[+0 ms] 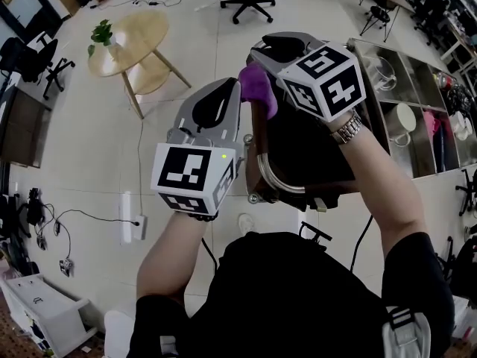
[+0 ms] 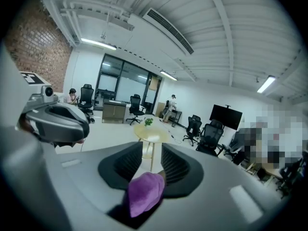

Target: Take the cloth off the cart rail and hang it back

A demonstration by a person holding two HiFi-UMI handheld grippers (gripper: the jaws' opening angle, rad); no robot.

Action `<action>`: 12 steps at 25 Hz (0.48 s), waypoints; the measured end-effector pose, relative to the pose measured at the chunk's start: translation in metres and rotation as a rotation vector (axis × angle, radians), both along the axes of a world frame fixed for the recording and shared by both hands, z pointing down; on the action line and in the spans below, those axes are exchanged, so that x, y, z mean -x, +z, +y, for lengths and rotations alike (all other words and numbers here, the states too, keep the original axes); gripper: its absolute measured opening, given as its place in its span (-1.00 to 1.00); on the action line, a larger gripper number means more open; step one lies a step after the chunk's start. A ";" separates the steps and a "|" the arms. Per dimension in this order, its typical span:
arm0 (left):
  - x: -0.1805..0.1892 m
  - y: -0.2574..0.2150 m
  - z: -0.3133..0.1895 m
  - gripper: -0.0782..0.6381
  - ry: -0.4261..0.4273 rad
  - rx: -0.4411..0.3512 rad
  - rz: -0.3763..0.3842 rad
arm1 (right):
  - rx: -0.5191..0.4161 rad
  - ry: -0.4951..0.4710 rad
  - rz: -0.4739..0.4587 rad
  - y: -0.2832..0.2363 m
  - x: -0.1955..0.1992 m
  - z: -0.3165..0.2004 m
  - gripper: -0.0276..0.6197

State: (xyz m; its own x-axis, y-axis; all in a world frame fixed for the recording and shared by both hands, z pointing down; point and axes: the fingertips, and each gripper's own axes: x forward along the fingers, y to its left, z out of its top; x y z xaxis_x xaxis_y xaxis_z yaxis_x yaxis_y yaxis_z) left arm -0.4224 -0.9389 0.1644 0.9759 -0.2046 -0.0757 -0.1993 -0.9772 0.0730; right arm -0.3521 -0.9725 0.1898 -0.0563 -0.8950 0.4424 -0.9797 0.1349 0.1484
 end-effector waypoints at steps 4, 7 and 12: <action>-0.005 -0.002 0.032 -0.77 0.000 -0.006 -0.006 | -0.058 -0.006 -0.004 -0.020 0.004 0.039 -0.55; -0.006 -0.003 0.065 -0.77 -0.004 -0.024 -0.009 | -0.098 -0.017 -0.003 -0.031 0.008 0.076 -0.56; -0.005 -0.011 0.124 -0.77 -0.019 -0.056 -0.006 | -0.163 -0.036 -0.007 -0.044 0.021 0.145 -0.59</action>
State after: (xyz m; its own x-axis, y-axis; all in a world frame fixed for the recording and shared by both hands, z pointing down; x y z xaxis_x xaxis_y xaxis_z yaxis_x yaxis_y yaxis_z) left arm -0.4176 -0.8152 0.1537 0.9724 -0.2185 -0.0814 -0.2178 -0.9758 0.0175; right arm -0.3735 -0.8273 0.1455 -0.0927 -0.9521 0.2914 -0.9757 0.1451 0.1639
